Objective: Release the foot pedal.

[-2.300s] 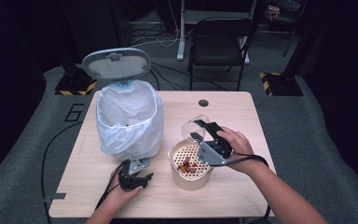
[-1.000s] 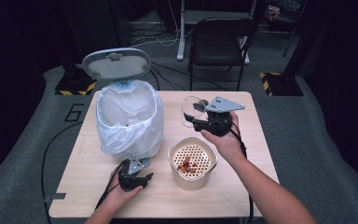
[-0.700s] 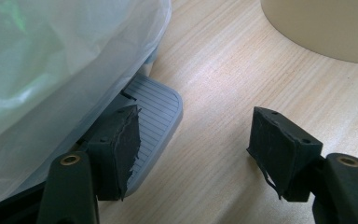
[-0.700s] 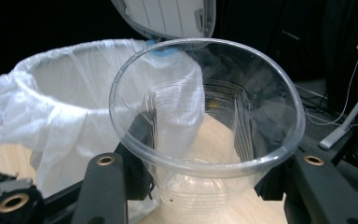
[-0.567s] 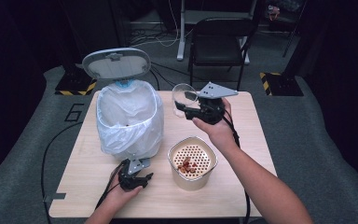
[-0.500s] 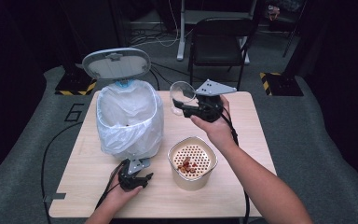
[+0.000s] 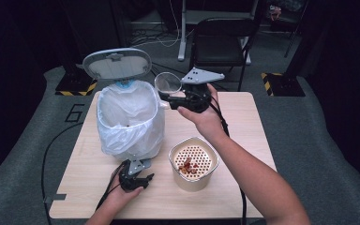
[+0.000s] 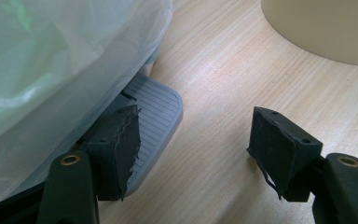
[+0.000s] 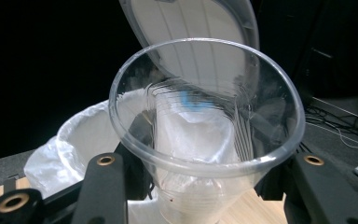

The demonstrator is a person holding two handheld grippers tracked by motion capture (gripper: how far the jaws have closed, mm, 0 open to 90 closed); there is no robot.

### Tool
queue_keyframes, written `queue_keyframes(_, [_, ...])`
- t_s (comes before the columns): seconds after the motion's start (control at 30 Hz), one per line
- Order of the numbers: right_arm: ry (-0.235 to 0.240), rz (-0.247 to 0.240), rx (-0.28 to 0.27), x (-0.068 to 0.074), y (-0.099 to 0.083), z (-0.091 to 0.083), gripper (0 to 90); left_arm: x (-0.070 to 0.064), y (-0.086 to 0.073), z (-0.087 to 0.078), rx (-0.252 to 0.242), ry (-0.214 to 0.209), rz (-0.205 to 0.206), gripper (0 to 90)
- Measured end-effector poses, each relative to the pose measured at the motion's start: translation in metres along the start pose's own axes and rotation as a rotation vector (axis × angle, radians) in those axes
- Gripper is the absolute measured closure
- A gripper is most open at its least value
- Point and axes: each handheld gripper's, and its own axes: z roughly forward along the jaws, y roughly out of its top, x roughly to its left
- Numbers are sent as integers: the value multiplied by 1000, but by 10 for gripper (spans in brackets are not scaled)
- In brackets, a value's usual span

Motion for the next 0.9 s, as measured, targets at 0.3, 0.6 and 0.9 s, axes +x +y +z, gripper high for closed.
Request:
queue_keyframes(0.3, [49,-4,19,10,7,23,493,1,0,-1,4,3,12,335])
queue_keyframes(0.6, [102,-27,49,21,7,60,490,2,1,-1,9,3,31,335])
queue_keyframes(0.9, [121,-53,49,31,7,83,485,2,1,-1,9,1,30,335])
